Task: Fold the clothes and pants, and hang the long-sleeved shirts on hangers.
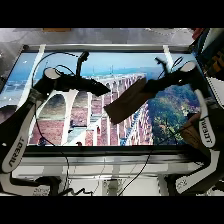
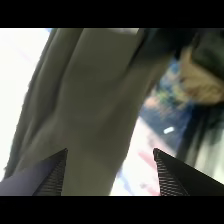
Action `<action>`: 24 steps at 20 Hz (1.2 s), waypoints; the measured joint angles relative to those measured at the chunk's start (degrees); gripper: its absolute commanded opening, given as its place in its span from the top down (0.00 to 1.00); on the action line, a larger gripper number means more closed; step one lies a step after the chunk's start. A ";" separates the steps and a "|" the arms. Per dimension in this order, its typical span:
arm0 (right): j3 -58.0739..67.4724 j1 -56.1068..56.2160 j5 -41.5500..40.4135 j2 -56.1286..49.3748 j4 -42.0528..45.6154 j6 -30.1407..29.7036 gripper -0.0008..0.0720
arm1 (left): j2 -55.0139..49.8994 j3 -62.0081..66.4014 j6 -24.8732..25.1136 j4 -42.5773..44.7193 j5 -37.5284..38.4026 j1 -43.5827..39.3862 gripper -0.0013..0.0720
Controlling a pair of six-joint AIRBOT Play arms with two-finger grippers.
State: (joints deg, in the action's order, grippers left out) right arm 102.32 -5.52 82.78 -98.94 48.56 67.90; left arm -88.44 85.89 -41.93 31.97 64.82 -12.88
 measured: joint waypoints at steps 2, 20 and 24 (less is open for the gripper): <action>5.38 -3.65 -0.22 3.82 5.79 4.59 0.97 | 3.76 -0.02 0.00 4.90 1.22 0.55 0.19; 13.49 -50.77 19.37 30.01 54.16 30.08 0.92 | 25.88 0.00 0.00 27.32 2.19 1.14 0.19; 11.17 -56.15 17.99 30.29 55.15 30.23 0.04 | 26.14 0.00 0.00 27.54 2.14 1.14 0.19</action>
State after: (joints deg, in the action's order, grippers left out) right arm 113.49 -61.67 100.77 -68.64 103.70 98.13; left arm -62.30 85.89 -41.93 59.51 66.96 -11.75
